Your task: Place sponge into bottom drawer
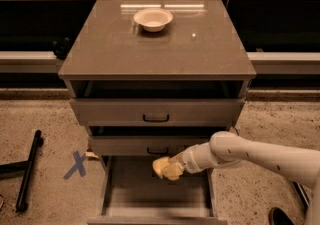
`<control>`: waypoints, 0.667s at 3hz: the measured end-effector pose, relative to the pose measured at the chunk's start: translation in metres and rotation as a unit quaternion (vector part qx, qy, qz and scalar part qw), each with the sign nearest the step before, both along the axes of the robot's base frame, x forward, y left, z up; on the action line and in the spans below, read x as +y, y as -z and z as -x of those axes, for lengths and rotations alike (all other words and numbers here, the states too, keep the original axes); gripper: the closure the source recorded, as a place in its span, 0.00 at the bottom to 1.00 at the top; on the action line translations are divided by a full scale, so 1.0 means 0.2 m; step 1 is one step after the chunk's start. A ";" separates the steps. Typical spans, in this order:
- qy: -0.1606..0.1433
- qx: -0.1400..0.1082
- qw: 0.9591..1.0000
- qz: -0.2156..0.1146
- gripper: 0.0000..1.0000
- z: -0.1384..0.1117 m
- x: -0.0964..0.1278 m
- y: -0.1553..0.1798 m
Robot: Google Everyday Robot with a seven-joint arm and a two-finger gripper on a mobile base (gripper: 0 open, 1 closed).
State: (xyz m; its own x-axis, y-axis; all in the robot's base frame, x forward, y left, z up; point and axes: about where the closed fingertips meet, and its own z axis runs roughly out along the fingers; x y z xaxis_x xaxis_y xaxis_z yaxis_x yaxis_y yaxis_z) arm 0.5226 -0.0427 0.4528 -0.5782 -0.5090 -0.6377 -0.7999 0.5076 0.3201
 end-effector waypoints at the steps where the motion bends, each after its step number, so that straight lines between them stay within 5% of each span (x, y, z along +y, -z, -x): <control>1: 0.026 0.046 0.999 -0.007 1.00 0.02 0.01 0.21; 2: 0.051 0.092 0.994 -0.016 1.00 0.03 0.08 0.44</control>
Offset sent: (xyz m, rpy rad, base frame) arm -0.0066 0.0179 -0.1191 0.0415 0.2566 -0.1500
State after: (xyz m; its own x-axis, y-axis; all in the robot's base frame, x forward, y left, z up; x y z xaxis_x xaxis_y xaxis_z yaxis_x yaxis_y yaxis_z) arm 0.5159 -0.0263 0.3641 -0.7337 -0.4238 -0.5311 -0.6717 0.5699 0.4733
